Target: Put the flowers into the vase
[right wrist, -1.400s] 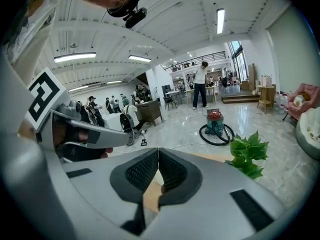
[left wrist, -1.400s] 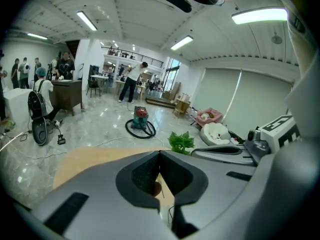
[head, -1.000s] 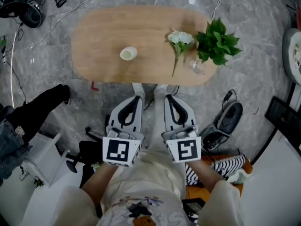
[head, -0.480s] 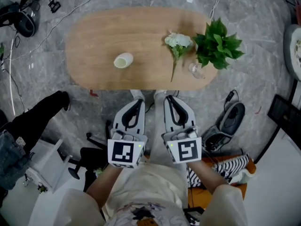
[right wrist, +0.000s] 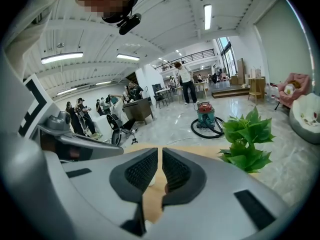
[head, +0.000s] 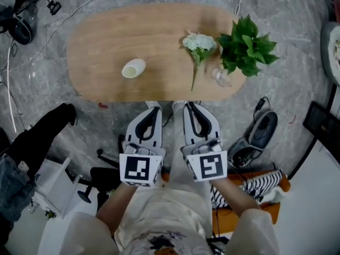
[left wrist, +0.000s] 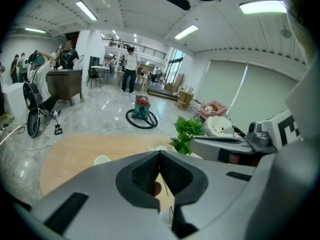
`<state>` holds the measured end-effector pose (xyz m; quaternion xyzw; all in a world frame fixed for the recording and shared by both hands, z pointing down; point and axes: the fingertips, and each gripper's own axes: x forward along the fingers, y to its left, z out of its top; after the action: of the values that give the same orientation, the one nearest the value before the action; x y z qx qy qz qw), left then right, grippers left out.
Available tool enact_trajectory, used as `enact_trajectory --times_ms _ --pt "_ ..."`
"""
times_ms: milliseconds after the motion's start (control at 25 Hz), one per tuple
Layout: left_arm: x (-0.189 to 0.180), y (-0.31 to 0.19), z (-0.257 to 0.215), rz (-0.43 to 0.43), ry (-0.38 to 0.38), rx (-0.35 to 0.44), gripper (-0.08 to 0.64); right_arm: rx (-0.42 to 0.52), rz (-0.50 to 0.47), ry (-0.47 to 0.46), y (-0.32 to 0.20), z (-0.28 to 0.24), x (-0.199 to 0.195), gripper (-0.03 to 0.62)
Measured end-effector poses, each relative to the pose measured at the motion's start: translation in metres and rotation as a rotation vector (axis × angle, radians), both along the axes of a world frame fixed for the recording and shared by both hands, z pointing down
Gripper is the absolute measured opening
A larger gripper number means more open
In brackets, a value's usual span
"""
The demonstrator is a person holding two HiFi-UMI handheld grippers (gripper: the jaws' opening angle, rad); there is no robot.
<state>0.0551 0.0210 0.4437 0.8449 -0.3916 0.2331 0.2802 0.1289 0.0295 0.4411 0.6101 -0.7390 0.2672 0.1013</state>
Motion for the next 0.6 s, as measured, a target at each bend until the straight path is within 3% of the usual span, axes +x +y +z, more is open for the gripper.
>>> enact_trajectory --times_ms 600 --pt "0.006 -0.01 0.04 0.005 -0.018 -0.015 0.008 -0.057 0.029 0.032 -0.007 0.058 0.023 0.063"
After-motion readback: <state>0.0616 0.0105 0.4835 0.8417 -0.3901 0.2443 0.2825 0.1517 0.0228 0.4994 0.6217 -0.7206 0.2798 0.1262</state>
